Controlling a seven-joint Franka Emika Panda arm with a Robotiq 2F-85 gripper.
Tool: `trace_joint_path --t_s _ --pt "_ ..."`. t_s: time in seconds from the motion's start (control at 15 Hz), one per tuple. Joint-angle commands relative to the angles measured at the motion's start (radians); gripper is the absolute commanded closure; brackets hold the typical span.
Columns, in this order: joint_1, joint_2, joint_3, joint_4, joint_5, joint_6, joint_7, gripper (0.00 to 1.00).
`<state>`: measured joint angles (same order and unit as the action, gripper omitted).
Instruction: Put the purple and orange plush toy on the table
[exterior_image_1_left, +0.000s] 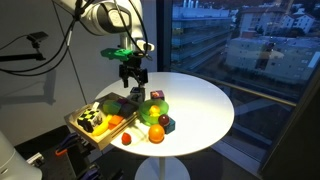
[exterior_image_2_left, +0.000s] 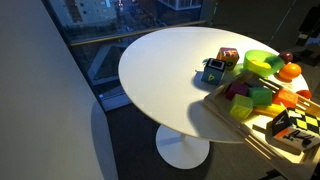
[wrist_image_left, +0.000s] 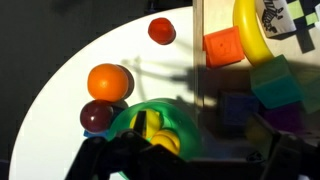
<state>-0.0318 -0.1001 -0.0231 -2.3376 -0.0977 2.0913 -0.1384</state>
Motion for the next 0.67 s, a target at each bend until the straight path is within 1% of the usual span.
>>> trace_joint_path --t_s 0.0,0.33,0.6 --pt "0.002 -0.078 0.001 -0.016 -0.026 -0.092 0.025 0.00" --pt "0.003 -0.161 -0.001 -0.025 -0.011 -0.175 0.011 0.00" --pt "0.004 -0.221 -0.006 -0.046 0.000 -0.181 0.000 0.00"
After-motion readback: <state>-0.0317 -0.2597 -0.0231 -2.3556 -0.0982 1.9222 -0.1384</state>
